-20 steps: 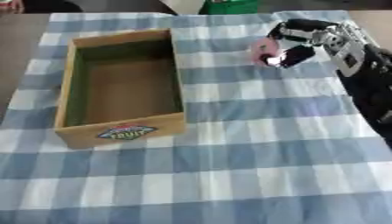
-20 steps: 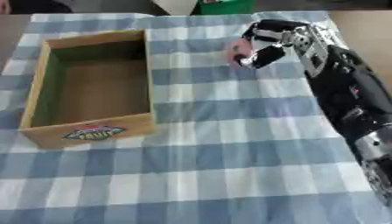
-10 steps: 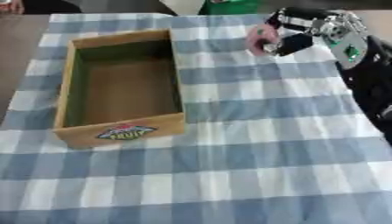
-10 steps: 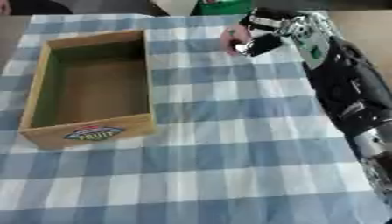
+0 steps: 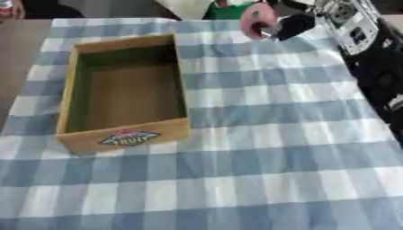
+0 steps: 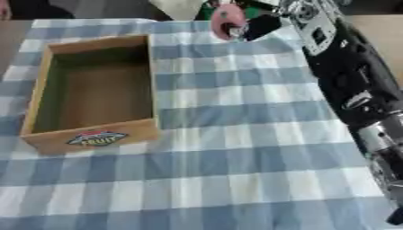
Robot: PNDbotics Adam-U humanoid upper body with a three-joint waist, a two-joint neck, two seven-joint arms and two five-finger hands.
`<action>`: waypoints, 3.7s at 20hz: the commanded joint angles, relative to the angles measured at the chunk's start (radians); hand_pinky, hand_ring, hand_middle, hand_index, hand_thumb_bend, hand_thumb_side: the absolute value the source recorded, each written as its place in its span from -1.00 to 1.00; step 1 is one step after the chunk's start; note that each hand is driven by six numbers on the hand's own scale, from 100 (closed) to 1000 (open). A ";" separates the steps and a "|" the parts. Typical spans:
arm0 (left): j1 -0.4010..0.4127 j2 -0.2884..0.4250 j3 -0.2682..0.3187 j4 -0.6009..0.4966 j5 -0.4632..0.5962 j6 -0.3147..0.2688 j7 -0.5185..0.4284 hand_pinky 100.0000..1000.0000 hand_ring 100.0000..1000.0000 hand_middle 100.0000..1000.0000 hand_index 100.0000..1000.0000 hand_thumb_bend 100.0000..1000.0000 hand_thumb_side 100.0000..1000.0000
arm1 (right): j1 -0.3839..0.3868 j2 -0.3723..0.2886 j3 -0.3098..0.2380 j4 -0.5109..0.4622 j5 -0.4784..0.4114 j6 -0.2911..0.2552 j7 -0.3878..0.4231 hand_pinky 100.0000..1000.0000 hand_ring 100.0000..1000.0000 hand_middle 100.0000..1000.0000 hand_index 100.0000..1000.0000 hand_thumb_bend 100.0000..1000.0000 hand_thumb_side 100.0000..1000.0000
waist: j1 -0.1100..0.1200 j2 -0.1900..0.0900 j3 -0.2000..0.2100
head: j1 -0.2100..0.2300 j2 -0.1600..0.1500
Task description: Pick up objects on the table and place them in the box.
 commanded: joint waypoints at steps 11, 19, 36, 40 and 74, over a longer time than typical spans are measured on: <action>0.000 0.023 -0.007 -0.019 0.003 0.001 -0.006 -0.10 -0.34 0.02 0.64 -0.78 0.04 | -0.079 0.049 0.008 -0.044 -0.033 0.019 -0.029 0.62 0.75 -0.22 0.05 -1.00 -0.25 | 0.000 -0.012 0.015 | -0.024 -0.017; -0.037 0.033 -0.028 -0.019 0.027 -0.002 -0.008 -0.11 -0.34 0.02 0.63 -0.79 0.04 | -0.093 0.170 -0.007 -0.082 -0.088 0.073 0.002 0.68 0.78 -0.25 0.05 -1.00 -0.31 | -0.011 0.002 0.078 | -0.111 -0.051; -0.162 0.098 -0.090 -0.019 0.229 -0.179 0.093 -0.19 -0.30 -0.01 0.53 -0.86 0.12 | -0.048 0.339 -0.007 -0.055 0.093 0.151 -0.021 0.66 0.78 -0.24 0.05 -1.00 -0.31 | -0.020 0.030 0.141 | -0.178 -0.055; -0.183 0.105 -0.099 -0.019 0.268 -0.180 0.079 -0.19 -0.30 -0.02 0.52 -0.86 0.12 | -0.050 0.335 0.006 -0.036 0.153 0.127 -0.081 0.56 0.74 -0.21 0.04 -1.00 -0.09 | -0.024 0.033 0.146 | -0.183 -0.055; -0.244 0.105 -0.117 -0.019 0.308 -0.143 0.037 -0.19 -0.30 -0.02 0.53 -0.88 0.09 | -0.047 0.346 0.069 -0.044 0.695 -0.193 -0.030 0.51 0.85 0.36 0.73 -0.24 0.01 | -0.055 0.054 0.170 | -0.225 -0.055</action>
